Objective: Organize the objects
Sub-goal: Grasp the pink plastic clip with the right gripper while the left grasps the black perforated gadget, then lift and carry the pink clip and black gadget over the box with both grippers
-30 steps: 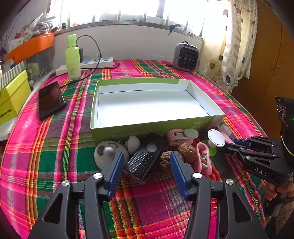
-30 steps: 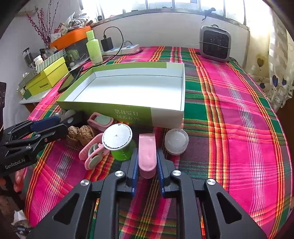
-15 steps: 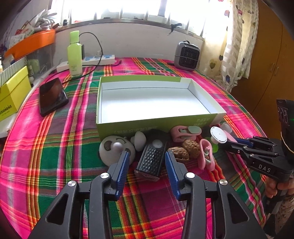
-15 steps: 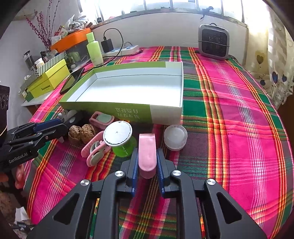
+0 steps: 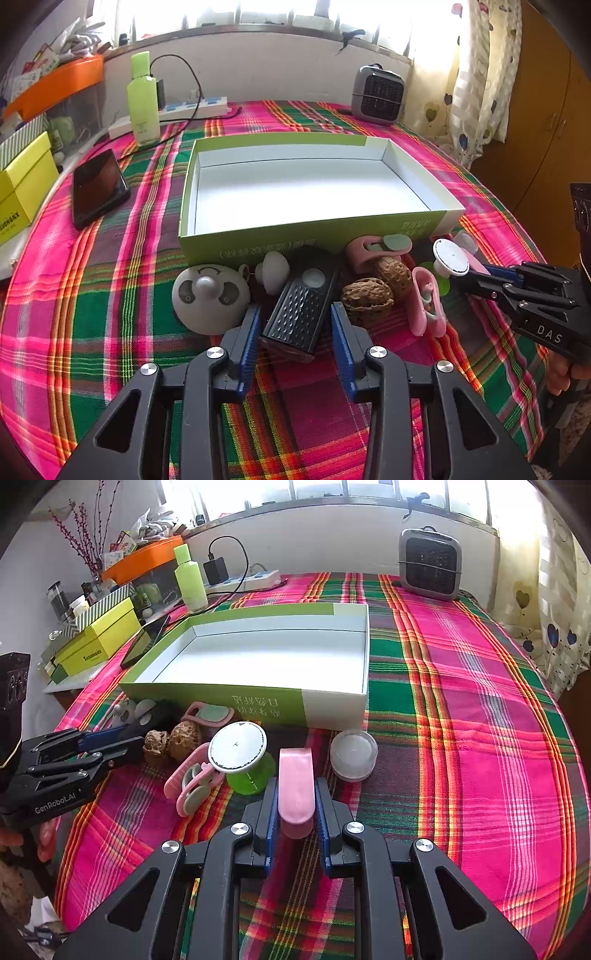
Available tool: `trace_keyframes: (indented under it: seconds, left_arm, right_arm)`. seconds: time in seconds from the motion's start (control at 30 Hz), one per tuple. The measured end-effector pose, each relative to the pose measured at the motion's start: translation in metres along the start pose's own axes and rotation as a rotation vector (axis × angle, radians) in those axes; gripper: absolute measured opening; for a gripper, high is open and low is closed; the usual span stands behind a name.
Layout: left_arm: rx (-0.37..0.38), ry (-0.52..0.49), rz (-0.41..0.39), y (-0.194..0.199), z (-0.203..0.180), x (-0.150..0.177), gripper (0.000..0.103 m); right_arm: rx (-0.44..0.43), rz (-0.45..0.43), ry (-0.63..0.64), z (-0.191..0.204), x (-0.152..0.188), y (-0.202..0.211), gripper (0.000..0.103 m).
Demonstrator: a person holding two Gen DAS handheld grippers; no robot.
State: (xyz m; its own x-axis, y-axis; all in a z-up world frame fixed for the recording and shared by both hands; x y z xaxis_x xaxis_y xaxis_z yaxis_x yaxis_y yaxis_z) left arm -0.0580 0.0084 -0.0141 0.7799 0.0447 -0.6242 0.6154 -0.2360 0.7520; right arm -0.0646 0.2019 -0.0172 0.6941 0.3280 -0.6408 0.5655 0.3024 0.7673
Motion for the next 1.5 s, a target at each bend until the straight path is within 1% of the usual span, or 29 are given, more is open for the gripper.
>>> trace_keyframes:
  seconds: [0.07,0.17,0.6,0.73,0.8,0.97,1.07,1.2,1.33,1.5]
  left_arm:
    - [0.001,-0.003,-0.002,0.001,-0.002,0.002,0.030]
    - [0.005,0.003,-0.004,0.004,-0.002,0.004,0.026]
    - [0.015,0.001,0.008,0.021,-0.008,0.028,0.026]
    - [0.014,0.003,0.010,0.022,-0.009,0.030,0.026]
    - [0.010,0.001,0.009,0.022,-0.009,0.030,0.027]
    - [0.014,-0.005,0.011,0.017,-0.013,0.024,0.038]
    - [0.002,-0.012,0.006,0.013,-0.015,0.021,0.039]
    - [-0.010,-0.025,0.007,0.008,-0.017,0.015,0.039]
    - [-0.021,-0.039,0.008,0.006,-0.019,0.012,0.039]
    - [-0.045,-0.055,0.006,0.004,-0.022,0.012,0.037]
  right_arm:
    - [0.001,-0.001,-0.003,0.000,0.000,0.000,0.019]
    - [0.004,-0.004,-0.005,0.001,0.002,0.002,0.019]
    - [-0.001,-0.010,-0.005,0.007,0.014,0.012,0.019]
    - [-0.002,-0.009,-0.010,0.007,0.017,0.013,0.019]
    - [-0.001,-0.009,-0.012,0.006,0.017,0.013,0.019]
    - [-0.006,-0.005,-0.012,0.007,0.016,0.012,0.019]
    - [0.003,-0.001,0.002,0.008,0.014,0.010,0.020]
    - [0.012,0.004,0.032,0.011,0.011,0.007,0.027]
    - [0.035,0.011,0.054,0.014,0.009,0.005,0.028]
    - [0.038,0.011,0.053,0.012,0.009,0.005,0.028]
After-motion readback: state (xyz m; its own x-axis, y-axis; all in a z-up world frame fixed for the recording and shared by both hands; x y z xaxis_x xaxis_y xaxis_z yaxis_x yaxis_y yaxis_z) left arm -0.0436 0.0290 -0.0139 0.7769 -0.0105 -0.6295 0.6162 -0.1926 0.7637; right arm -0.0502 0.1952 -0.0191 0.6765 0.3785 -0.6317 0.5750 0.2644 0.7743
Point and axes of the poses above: each gripper's, at about its wrist camera, not at the fingertips, and y roughly against the way its jaws point, z to its left, x to its underside, the point moved 3 cm from there along -y, roughly the way its jaws point, and after that the axes turned 10 degrees about y, right-handed, at the moved point
